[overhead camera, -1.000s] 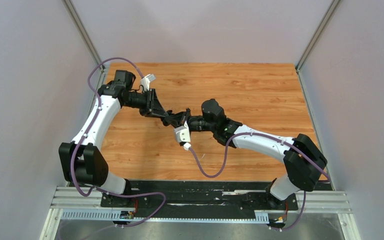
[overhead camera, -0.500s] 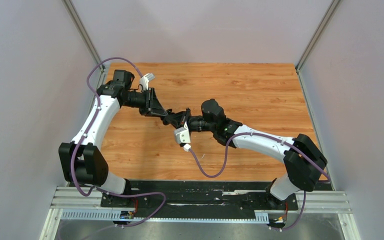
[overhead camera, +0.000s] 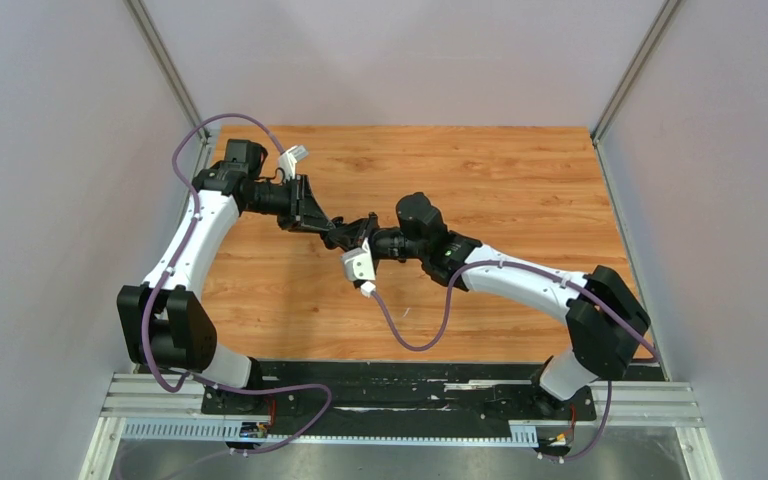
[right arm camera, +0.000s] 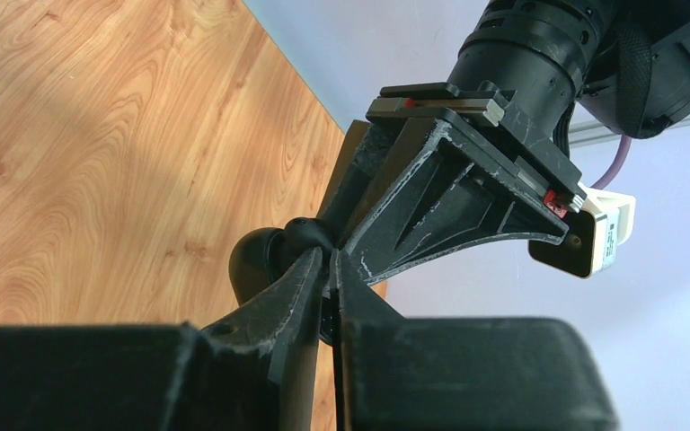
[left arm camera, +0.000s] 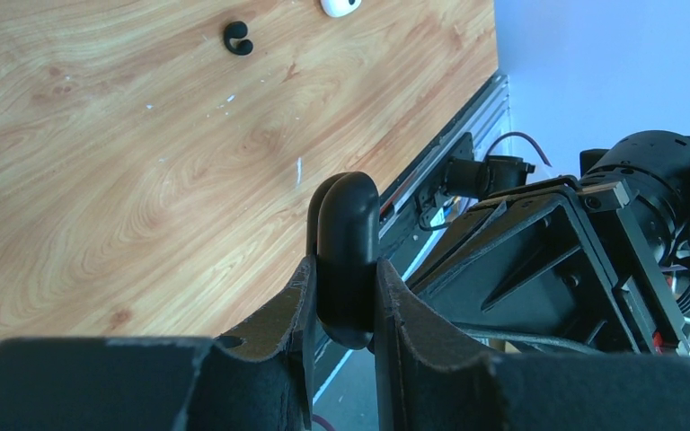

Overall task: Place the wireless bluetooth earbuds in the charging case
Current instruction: Place the earbud in the charging case.

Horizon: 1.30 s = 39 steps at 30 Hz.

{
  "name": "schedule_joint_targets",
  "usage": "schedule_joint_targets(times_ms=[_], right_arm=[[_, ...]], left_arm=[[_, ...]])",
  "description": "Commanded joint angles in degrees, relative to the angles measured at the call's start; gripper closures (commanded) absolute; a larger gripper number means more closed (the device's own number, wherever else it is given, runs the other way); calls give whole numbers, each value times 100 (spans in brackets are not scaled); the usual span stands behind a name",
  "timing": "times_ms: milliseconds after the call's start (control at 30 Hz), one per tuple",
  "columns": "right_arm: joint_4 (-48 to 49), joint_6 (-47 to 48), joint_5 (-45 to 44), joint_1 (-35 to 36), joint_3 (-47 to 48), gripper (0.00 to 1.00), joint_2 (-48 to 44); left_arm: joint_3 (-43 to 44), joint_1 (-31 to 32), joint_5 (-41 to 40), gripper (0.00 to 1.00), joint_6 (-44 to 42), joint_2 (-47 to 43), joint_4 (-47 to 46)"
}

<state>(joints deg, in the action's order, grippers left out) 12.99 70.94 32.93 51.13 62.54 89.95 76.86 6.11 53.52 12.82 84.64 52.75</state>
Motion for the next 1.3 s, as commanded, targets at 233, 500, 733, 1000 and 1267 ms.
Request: schedule_joint_targets(times_ms=[233,500,733,1000,1267], right_arm=[[-378,-167,-392,21,347,78,325],[-546,-352,-268,37,516,77,450],[-1021,-474,129,38,560,79,340],[-1587,-640,277,23,814,74,391],[-2370,-449,751,-33,1095,74,475]], left_arm=[[102,13,471,100,1,-176,1],[70,18,685,100,167,-171,-111],[57,13,663,100,152,-175,-116],[38,16,653,100,106,-201,-109],[33,26,677,100,12,-245,-71]])
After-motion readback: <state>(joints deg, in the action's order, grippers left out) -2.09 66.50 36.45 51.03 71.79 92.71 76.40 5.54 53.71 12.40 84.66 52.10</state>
